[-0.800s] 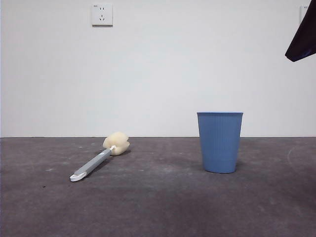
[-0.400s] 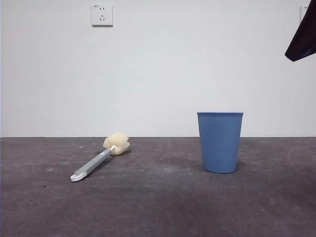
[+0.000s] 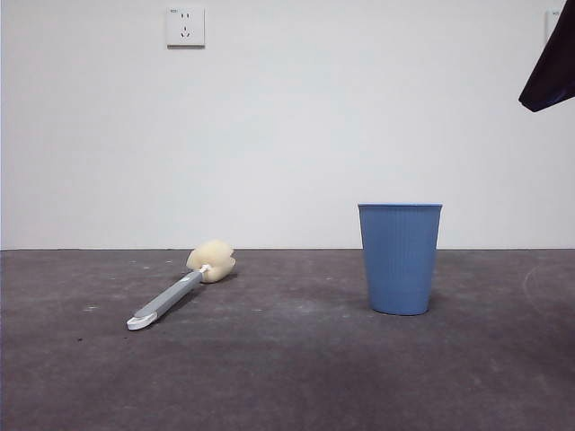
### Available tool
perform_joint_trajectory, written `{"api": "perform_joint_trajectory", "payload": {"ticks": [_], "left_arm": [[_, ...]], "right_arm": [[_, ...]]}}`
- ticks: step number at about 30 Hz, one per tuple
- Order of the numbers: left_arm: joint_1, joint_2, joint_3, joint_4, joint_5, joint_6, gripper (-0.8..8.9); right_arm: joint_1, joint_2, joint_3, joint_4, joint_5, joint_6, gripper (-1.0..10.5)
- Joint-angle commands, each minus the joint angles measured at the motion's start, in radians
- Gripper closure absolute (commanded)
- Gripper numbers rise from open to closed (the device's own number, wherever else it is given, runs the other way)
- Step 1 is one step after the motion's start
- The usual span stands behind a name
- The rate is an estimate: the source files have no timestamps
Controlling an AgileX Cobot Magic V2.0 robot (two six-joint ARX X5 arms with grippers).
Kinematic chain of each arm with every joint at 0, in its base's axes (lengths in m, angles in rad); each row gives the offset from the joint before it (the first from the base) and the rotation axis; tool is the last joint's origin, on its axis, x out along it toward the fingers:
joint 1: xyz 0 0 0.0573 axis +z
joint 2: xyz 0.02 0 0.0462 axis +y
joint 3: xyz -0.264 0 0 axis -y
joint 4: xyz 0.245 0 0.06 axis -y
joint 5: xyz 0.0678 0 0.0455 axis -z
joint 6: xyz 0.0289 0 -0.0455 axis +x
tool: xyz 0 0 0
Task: Pick up the cup brush,pick up the cup,insert the brush into the cup,clean the cup,put the cup brush back,put the cup back to the fixed position on the table
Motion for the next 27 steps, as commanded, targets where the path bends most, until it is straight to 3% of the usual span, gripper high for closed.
{"api": "perform_joint_trajectory", "payload": {"ticks": [1, 16, 21, 23, 27], "left_arm": [[0.003, -0.003, -0.014, 0.002, -0.005, -0.003, 8.17], [0.003, -0.003, -0.014, 0.002, -0.005, -0.003, 8.17], [0.003, -0.003, -0.014, 0.002, -0.005, -0.003, 8.17], [0.003, -0.003, -0.014, 0.002, -0.005, -0.003, 8.17], [0.003, -0.003, -0.014, 0.002, -0.004, -0.003, 8.17]], "right_arm": [[0.001, -0.001, 0.005, 0.005, 0.003, 0.008, 9.5], [0.001, -0.002, 0.005, 0.005, 0.003, 0.008, 9.5], [-0.046, -0.052, 0.002, 0.055, 0.106, -0.153, 9.5], [-0.090, -0.086, -0.010, 0.116, 0.100, -0.202, 9.5], [-0.245, -0.198, -0.095, 0.274, 0.072, -0.212, 9.5]]}}
